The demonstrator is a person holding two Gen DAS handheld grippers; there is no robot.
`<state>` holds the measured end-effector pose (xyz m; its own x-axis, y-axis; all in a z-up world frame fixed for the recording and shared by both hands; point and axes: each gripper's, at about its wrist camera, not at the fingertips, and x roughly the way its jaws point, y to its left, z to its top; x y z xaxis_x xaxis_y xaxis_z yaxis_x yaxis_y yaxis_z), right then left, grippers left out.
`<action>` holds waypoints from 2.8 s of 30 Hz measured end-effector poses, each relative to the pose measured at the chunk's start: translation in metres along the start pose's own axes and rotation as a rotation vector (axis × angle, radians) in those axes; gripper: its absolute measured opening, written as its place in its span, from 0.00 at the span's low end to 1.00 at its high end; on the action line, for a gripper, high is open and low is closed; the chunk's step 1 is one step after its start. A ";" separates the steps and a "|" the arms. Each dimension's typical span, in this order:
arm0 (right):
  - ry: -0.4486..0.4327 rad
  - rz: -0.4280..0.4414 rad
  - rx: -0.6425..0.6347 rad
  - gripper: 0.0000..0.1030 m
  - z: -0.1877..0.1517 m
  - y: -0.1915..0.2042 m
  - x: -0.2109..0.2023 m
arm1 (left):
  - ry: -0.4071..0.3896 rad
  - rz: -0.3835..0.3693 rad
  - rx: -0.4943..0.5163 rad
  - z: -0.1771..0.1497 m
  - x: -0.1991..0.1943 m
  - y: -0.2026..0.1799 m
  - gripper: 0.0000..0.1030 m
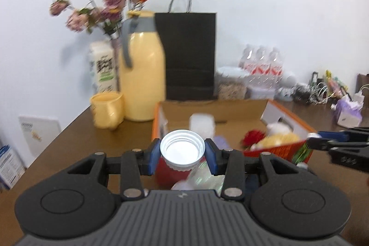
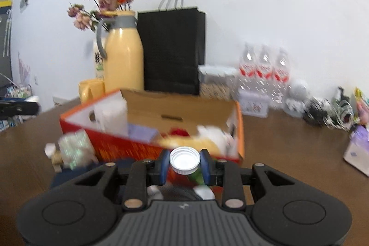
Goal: Organize objects
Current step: 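Carry both white caps into the box and open both tools, then lift both open tools out of the box back over the table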
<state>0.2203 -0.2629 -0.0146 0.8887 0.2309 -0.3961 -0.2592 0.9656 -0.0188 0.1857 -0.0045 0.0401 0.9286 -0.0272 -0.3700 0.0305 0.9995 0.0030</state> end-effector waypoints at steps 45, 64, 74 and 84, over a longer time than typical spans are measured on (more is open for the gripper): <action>-0.009 -0.096 0.077 1.00 0.030 0.011 0.090 | -0.063 0.000 0.018 0.030 0.115 -0.062 1.00; -0.068 -0.113 0.033 1.00 0.028 0.011 0.043 | -0.153 -0.012 -0.031 0.036 0.064 -0.044 1.00; -0.048 -0.114 0.028 1.00 0.007 0.003 0.010 | -0.125 -0.028 -0.011 0.011 0.027 -0.026 1.00; 0.050 -0.118 0.029 1.00 -0.029 -0.009 -0.013 | -0.024 0.026 -0.015 -0.026 0.017 0.010 1.00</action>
<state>0.2006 -0.2784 -0.0360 0.8923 0.1098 -0.4379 -0.1420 0.9890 -0.0414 0.1920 0.0054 0.0097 0.9375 -0.0012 -0.3479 0.0006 1.0000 -0.0019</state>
